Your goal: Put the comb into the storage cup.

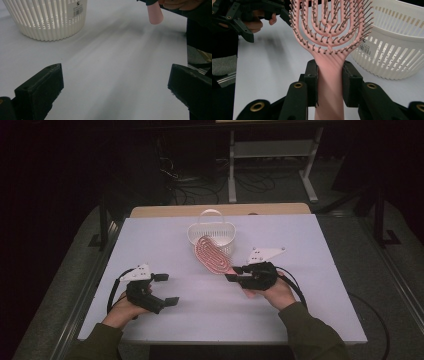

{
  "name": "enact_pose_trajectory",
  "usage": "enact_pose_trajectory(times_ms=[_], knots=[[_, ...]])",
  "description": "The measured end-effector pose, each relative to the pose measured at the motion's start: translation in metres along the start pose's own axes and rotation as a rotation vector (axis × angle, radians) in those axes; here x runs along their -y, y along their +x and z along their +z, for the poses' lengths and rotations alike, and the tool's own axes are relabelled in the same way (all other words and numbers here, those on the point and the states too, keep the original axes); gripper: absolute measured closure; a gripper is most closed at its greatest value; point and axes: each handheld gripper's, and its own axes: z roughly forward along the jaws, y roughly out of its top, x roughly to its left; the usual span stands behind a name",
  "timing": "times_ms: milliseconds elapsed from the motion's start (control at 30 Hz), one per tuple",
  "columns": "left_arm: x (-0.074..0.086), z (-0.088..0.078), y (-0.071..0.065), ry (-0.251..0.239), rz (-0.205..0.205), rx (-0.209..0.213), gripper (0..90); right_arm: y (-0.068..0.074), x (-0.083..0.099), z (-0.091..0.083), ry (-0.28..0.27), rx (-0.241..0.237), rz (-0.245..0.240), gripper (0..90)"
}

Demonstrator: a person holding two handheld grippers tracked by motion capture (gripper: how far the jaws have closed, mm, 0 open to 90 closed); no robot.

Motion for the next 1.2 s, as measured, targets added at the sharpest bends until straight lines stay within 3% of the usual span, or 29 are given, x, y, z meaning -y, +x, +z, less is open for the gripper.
enact_pose_trajectory(times_ms=[1200], knots=[[-0.023,0.014,-0.001,-0.039,0.004,0.016,0.0,-0.001,0.000,-0.002,-0.010,0.017,-0.007,69.0]])
